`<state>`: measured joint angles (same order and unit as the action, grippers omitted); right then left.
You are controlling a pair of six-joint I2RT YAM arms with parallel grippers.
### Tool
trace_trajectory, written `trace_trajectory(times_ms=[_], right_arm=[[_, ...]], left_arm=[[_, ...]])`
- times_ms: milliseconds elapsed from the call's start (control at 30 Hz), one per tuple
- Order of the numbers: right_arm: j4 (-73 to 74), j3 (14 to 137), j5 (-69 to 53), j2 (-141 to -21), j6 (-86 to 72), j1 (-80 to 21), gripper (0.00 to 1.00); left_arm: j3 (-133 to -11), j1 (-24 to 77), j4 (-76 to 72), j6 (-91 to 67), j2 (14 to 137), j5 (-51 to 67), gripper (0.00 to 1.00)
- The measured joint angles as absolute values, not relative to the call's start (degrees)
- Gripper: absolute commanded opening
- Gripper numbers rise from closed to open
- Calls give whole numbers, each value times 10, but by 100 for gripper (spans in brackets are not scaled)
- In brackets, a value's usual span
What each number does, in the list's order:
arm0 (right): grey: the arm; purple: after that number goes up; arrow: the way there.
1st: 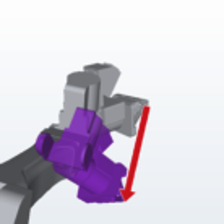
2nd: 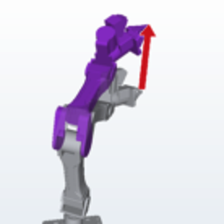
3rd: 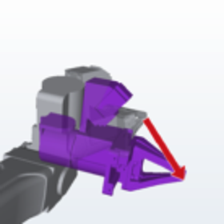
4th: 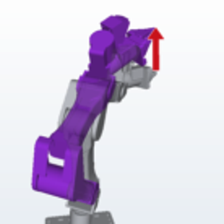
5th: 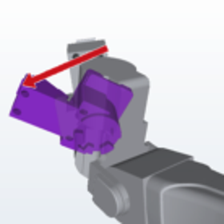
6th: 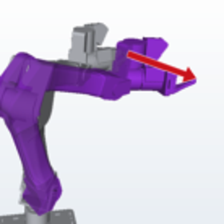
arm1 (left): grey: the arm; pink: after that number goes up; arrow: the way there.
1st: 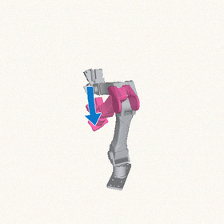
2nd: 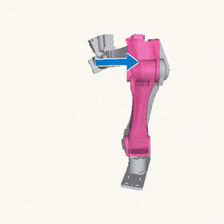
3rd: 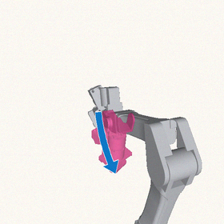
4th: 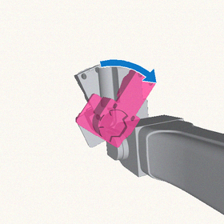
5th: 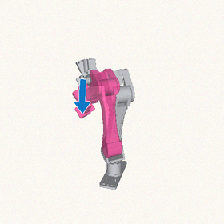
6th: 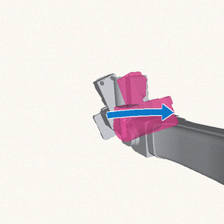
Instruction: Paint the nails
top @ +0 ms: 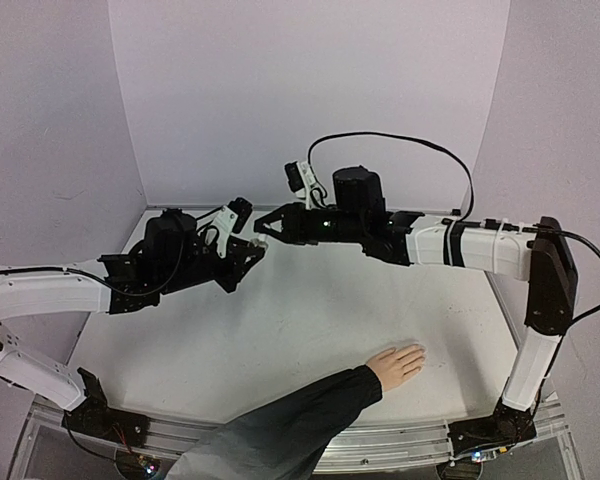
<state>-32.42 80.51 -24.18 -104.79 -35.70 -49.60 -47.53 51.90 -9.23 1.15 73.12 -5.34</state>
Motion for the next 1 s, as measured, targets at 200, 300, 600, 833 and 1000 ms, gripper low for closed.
trace_trajectory(times_ms=[200,300,600,833,1000], right_arm=[[-346,795,-485,-1043,-199,-468,0],[-361,782,-622,-1026,-143,-470,0],[-374,757,-608,-985,-100,-491,59],[-351,722,-441,-982,-159,-445,75],[-325,718,-347,-982,-219,-422,74]], left_arm=[[-487,422,-82,-42,732,325,0],[-509,401,-74,-75,751,544,0],[-502,417,-84,-88,720,548,0],[-467,442,-102,-54,685,225,0],[-465,487,-103,-15,688,57,0]])
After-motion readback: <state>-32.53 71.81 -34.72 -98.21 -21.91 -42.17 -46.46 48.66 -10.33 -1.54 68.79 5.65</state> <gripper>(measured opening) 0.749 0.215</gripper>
